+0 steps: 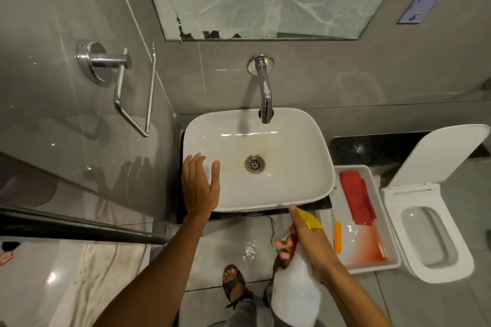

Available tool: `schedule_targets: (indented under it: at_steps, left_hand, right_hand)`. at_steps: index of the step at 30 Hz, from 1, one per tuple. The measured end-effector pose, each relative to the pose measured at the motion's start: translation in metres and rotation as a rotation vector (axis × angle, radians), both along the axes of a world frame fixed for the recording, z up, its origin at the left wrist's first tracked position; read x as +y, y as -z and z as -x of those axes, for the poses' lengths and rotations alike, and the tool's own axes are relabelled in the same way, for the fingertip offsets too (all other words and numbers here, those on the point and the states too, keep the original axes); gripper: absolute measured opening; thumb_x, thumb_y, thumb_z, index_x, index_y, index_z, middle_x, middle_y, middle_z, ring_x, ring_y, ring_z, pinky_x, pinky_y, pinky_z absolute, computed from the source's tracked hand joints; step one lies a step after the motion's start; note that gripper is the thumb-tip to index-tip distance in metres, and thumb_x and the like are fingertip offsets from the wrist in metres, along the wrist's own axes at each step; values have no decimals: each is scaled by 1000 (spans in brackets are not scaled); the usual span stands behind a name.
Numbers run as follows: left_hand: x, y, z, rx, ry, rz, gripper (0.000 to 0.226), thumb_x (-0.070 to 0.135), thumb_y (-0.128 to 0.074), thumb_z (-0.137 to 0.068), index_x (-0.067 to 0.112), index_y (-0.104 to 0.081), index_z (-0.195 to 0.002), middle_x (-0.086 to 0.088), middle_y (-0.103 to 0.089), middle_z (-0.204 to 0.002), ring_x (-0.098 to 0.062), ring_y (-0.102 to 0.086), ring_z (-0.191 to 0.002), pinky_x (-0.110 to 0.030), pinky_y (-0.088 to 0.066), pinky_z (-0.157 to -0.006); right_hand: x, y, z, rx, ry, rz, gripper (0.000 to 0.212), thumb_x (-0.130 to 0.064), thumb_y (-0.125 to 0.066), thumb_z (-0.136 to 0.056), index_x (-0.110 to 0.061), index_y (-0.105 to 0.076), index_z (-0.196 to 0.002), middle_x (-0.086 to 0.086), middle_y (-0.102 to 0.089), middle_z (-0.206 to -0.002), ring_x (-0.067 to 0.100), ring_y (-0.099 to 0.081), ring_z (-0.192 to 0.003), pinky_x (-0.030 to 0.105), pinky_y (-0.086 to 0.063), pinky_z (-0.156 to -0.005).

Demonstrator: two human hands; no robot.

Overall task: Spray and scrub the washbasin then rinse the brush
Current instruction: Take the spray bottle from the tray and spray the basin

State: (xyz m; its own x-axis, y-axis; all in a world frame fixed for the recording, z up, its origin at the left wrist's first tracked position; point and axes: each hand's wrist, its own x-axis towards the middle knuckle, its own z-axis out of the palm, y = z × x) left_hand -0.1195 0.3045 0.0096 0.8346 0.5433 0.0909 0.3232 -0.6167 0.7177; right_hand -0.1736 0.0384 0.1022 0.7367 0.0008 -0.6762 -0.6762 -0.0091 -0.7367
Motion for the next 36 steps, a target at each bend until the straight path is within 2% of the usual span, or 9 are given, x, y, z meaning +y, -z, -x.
schedule_targets:
  at_steps: [5, 9, 14, 18, 22, 26, 30, 33, 36]
  left_hand:
    - [-3, -5, 0, 17, 14, -31, 61, 53, -49, -105, 6, -65, -139, -15, -61, -155, -39, -50, -150, -58, -44, -123]
    - [-6, -6, -2, 30, 127, -109, 64, 55, -52, -104, 3, -65, -140, -17, -62, -154, -39, -49, -151, -56, -42, -124]
    - [-36, -9, -12, 86, 305, -114, 68, 58, -55, -102, 6, -58, -147, -15, -56, -160, -35, -44, -155, -52, -37, -128]
    - [-92, -15, -33, 88, 437, -108, 74, 64, -51, -102, 6, -57, -147, -14, -54, -161, -33, -44, -156, -49, -37, -127]
    - [-161, -20, -57, 79, 556, -106, 79, 70, -49, -102, 8, -53, -151, -13, -50, -164, -32, -41, -157, -52, -36, -128]
    - [-228, -15, -79, 86, 653, -124, 79, 68, -54, -101, 14, -46, -159, -8, -40, -173, -28, -32, -163, -49, -30, -133]
    - [-283, 4, -93, 117, 751, -189, 91, 74, -49, -101, 17, -32, -169, -4, -21, -181, -24, -12, -170, -49, -20, -137]
    - [-300, 19, -99, 150, 802, -293, 102, 84, -37, -99, 19, -12, -174, -2, 1, -184, -21, 8, -171, -45, -5, -137]
    - [-298, 27, -101, 141, 812, -323, 104, 80, -41, -102, 14, -3, -174, -2, 11, -184, -17, 13, -170, -44, -8, -138]
  right_hand:
    - [14, 2, 3, 23, -91, -121, 66, -64, -65, -94, 2, -62, -92, 30, -77, -93, 37, -71, -81, 46, -62, -71]
    - [7, 0, -3, -3, -44, -145, 46, -58, -68, -95, -12, -72, -98, 30, -76, -103, 29, -76, -91, 44, -59, -79]
    - [-32, 9, -17, -70, -6, -88, 59, -51, -67, -98, -9, -63, -140, 18, -81, -113, 24, -77, -104, 48, -60, -98]
    - [-83, 21, -33, -138, 115, -43, 48, -56, -71, -93, -30, -71, -133, 9, -83, -111, 23, -77, -114, 40, -60, -90]
    - [-142, 48, -45, -158, 196, 10, 71, -59, -68, -95, -33, -47, -158, -8, -80, -124, 5, -72, -120, 37, -49, -112]
    - [-200, 79, -58, -154, 192, 110, 69, -76, -67, -85, -39, -65, -143, -25, -70, -135, -2, -65, -126, 34, -46, -114]
    - [-249, 121, -77, -117, 282, 195, 57, -86, -70, -72, -62, -67, -124, -40, -69, -118, -12, -64, -108, 20, -44, -93]
    - [-280, 161, -83, -145, 315, 235, 51, -83, -70, -75, -58, -69, -119, -28, -72, -116, -8, -67, -102, 27, -48, -93]
    - [-305, 198, -85, -187, 291, 235, 40, -63, -79, -84, -39, -74, -116, -15, -79, -108, 2, -73, -101, 37, -57, -97]
